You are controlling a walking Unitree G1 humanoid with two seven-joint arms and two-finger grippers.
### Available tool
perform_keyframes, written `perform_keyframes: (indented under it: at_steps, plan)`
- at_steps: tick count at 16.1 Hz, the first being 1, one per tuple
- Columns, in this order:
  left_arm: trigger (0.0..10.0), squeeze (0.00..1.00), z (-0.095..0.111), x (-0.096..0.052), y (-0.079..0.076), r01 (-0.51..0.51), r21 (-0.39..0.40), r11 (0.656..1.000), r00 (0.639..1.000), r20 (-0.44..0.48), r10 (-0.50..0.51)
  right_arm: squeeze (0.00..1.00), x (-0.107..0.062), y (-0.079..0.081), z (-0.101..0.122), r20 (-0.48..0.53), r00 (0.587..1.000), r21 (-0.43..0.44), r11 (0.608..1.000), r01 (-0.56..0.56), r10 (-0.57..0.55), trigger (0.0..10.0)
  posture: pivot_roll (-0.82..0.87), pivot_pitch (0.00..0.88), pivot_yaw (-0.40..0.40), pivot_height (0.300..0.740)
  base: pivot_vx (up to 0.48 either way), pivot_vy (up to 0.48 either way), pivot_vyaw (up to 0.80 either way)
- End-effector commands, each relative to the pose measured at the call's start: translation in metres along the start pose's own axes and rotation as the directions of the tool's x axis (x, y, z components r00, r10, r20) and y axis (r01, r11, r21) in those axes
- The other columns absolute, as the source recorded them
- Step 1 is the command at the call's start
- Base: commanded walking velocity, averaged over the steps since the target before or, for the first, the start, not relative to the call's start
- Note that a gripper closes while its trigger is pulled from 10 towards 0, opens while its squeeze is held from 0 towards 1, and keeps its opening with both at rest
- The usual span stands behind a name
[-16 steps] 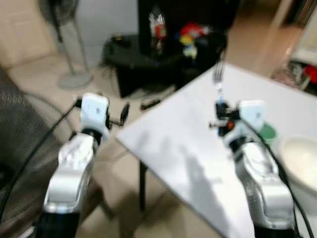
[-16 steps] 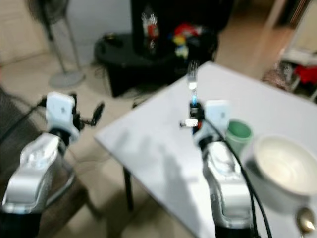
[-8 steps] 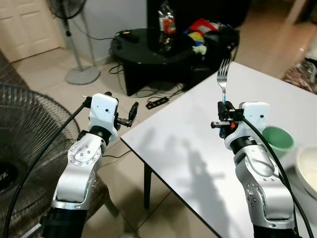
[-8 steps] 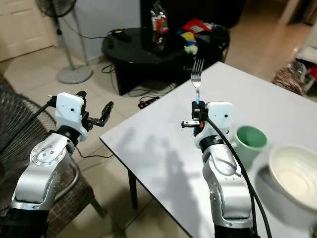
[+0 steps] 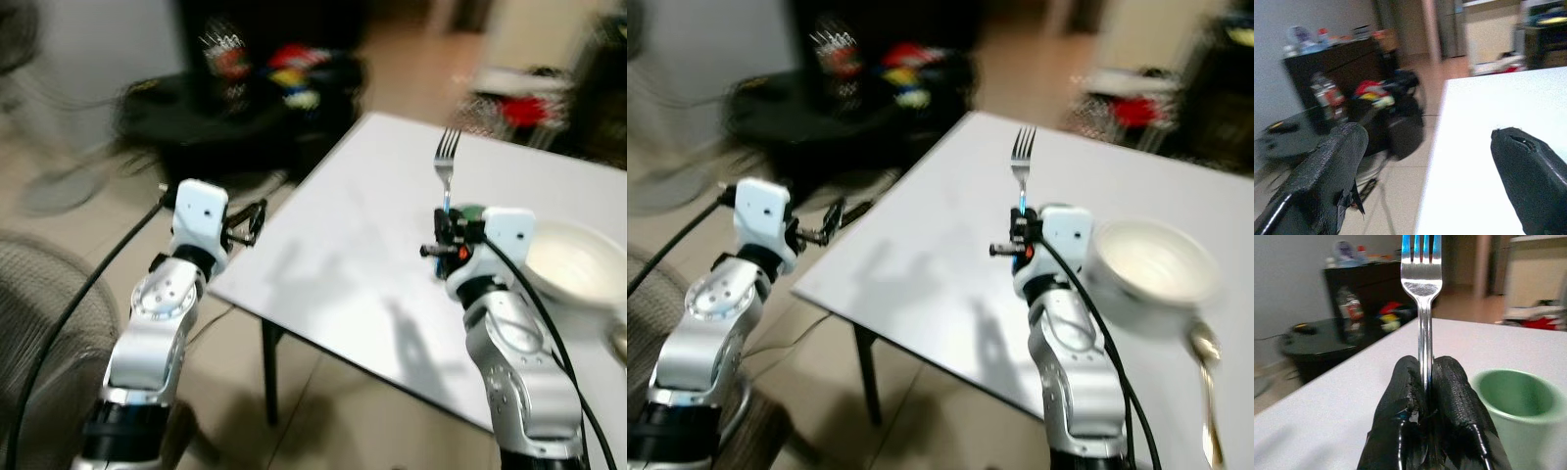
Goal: Setting the table
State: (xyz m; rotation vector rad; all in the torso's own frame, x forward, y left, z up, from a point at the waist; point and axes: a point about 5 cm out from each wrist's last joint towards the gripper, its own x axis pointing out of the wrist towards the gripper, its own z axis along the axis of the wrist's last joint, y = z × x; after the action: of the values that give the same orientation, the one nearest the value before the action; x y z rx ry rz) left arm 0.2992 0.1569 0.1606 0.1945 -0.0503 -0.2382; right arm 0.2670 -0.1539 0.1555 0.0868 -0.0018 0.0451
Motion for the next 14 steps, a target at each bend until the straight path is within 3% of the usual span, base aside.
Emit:
perform_keyframes:
  at_steps: [1, 4, 8, 11, 14]
  plan:
    - [10.0, 0.0, 0.003, 0.003, -0.004, 0.013, 0.008, 1.0, 1.0, 0.013, -0.013, 0.0, 0.0, -0.004, 0.005, 0.014, 1.0, 0.001, 1.0, 0.012, -0.012, 10.0, 0.04, 0.0, 0.048, 0.74, 0.0, 0.454, -0.8]
    - [10.0, 0.0, 0.005, 0.005, -0.003, 0.033, 0.06, 0.998, 0.999, 0.02, -0.034, 0.0, 0.0, -0.003, 0.005, 0.014, 1.0, 0.009, 1.0, 0.023, -0.023, 10.0, 0.03, 0.0, 0.059, 0.74, 0.0, -0.16, -0.67]
    - [10.0, 0.0, 0.007, 0.006, -0.004, 0.047, 0.051, 0.998, 0.998, 0.027, -0.049, 0.0, 0.001, 0.0, 0.004, 0.003, 1.0, 0.012, 1.0, 0.006, -0.006, 10.0, 0.04, 0.0, 0.058, 0.74, 0.0, -0.317, 0.0]
    - [10.0, 0.0, 0.005, 0.004, -0.004, 0.078, 0.05, 0.996, 0.997, 0.018, -0.079, 0.0, 0.002, 0.007, -0.002, -0.066, 0.997, -0.005, 0.999, -0.032, 0.031, 10.0, 0.05, 0.0, 0.055, 0.74, 0.0, 0.0, 0.0]
    - [10.0, 0.0, 0.002, -0.004, -0.01, 0.193, 0.052, 0.98, 0.981, -0.007, -0.193, 0.0, -0.004, 0.006, -0.025, -0.249, 0.969, -0.051, 0.999, -0.007, -0.006, 10.0, 0.05, 0.0, 0.052, 0.74, 0.0, 0.0, 0.0]
